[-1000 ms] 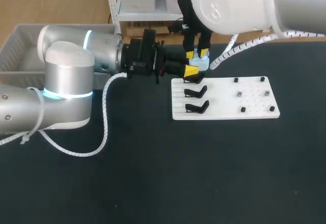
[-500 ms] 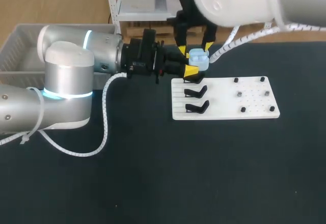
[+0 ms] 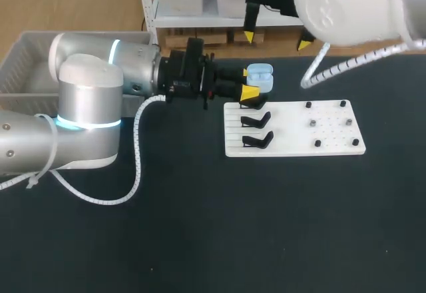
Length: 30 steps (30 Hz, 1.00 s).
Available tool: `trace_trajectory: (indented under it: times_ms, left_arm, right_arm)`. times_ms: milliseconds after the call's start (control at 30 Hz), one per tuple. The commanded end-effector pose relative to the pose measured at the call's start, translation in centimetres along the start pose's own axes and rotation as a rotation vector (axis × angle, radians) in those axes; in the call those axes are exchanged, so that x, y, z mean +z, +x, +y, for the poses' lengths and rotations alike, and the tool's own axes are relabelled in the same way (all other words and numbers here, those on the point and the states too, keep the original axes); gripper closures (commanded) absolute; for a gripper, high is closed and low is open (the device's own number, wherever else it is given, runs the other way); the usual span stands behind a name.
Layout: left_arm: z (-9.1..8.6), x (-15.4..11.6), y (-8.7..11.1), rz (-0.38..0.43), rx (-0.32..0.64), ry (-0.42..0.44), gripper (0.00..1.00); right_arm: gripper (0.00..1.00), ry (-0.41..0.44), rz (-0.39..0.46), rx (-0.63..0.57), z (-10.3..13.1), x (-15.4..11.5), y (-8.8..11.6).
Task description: Pick up each earbud case from the left stands, insert the matching earbuds, close the lid, and place the case in the box.
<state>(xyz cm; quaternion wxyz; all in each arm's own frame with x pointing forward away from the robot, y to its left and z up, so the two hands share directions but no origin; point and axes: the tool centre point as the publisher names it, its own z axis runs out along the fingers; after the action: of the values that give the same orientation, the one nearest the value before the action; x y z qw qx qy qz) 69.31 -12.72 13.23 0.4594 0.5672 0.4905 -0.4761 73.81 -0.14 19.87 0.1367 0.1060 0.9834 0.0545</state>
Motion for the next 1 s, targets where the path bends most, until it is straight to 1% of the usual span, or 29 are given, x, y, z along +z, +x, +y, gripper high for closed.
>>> trace_trajectory:
  times_ms: [33, 200, 367, 533, 767, 833, 933, 1000]
  left_arm:
    - [-0.1, 0.0, 0.1, -0.002, 0.003, -0.005, 1.00]
    - [-0.1, 0.0, 0.1, -0.002, 0.003, -0.005, 1.00]
    - [-0.1, 0.0, 0.1, -0.002, 0.003, -0.005, 1.00]
    - [-0.1, 0.0, 0.1, -0.002, 0.003, -0.005, 1.00]
    - [-0.1, 0.0, 0.1, -0.002, 0.003, -0.005, 1.00]
    - [-0.1, 0.0, 0.1, -0.002, 0.003, -0.005, 1.00]
    - [-0.1, 0.0, 0.1, -0.002, 0.003, -0.005, 1.00]
    - [-0.1, 0.0, 0.1, -0.002, 0.003, -0.005, 1.00]
  right_arm:
    - [0.00, 0.038, -0.088, 0.070, -0.4, 1.4, 0.2]
    - [0.00, 0.068, -0.053, 0.074, -1.0, 2.9, 0.5]
    - [0.00, 0.092, -0.015, 0.065, -1.6, 3.5, 1.4]
    - [0.00, 0.121, 0.018, 0.050, -2.4, 3.6, 2.4]
    - [0.00, 0.125, 0.037, 0.043, -3.3, 2.7, 3.7]
    - [0.00, 0.125, 0.028, 0.035, -3.3, 2.4, 4.0]
    - [0.00, 0.109, 0.005, 0.048, -3.5, 1.7, 3.8]
    - [0.00, 0.098, -0.028, 0.055, -3.6, 0.9, 3.6]
